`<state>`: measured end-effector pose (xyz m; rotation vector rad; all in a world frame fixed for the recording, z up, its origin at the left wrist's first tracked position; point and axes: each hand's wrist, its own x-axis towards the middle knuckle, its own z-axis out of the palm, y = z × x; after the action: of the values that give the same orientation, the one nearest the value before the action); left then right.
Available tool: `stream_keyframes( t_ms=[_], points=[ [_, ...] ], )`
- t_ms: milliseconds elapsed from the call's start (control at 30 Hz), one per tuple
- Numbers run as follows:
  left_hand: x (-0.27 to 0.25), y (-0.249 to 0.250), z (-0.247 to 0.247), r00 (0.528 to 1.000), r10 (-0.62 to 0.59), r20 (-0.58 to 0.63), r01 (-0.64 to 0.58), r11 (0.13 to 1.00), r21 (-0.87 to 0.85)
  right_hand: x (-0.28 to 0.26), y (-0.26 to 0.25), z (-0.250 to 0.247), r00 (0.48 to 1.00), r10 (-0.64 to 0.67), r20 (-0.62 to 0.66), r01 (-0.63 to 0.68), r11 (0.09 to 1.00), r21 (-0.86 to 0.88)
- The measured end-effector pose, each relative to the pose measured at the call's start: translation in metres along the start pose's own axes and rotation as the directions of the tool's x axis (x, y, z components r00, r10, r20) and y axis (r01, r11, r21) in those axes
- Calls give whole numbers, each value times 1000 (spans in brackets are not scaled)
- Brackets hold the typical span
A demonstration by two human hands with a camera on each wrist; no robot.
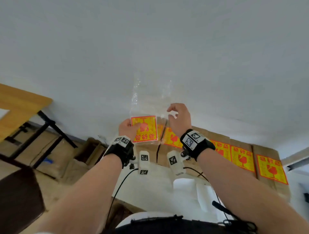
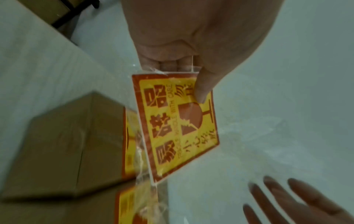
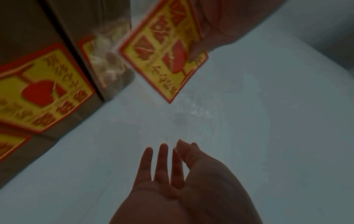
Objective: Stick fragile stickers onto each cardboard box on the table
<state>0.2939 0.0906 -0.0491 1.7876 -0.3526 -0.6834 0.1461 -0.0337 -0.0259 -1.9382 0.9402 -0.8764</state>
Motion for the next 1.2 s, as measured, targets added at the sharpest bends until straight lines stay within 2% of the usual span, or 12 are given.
stream_keyframes(
  t_ms=[100, 233, 333, 467, 600, 767, 833, 933, 1100, 1200],
  points=[
    [40, -15, -45, 994, -42, -97, 49, 996, 74, 0, -4, 37, 996, 86, 23, -85, 994, -71],
    [85, -53, -83, 981, -90, -169, 140, 939, 315, -10, 6, 69, 978, 186, 100, -158, 959, -234],
    [104, -84, -90, 986, -127, -107, 163, 863, 478, -19, 21, 87, 944, 243, 223, -147, 916, -373],
    [124, -120, -77, 978, -208, 4, 161, 768, 619, -32, 44, 101, 882, 328, 338, -69, 801, -595],
    [133, -138, -60, 953, -304, 3, 236, 744, 625, -38, 59, 106, 901, 282, 331, 25, 727, -686],
    [139, -153, -41, 945, -327, -2, 249, 714, 655, -35, 66, 107, 914, 234, 332, 84, 691, -718],
    [134, -153, -32, 959, -281, -46, 237, 697, 677, -34, 67, 105, 910, 239, 339, 79, 702, -708],
    [129, -162, -22, 987, -162, -11, 119, 680, 724, -34, 67, 100, 897, 256, 360, 66, 728, -683],
    [116, -140, -24, 975, -219, 24, 108, 572, 813, -34, 59, 82, 885, 290, 365, -22, 808, -589],
    [111, -111, -19, 963, -266, 36, 127, 568, 813, -31, 56, 66, 912, 246, 329, -26, 835, -550]
  ],
)
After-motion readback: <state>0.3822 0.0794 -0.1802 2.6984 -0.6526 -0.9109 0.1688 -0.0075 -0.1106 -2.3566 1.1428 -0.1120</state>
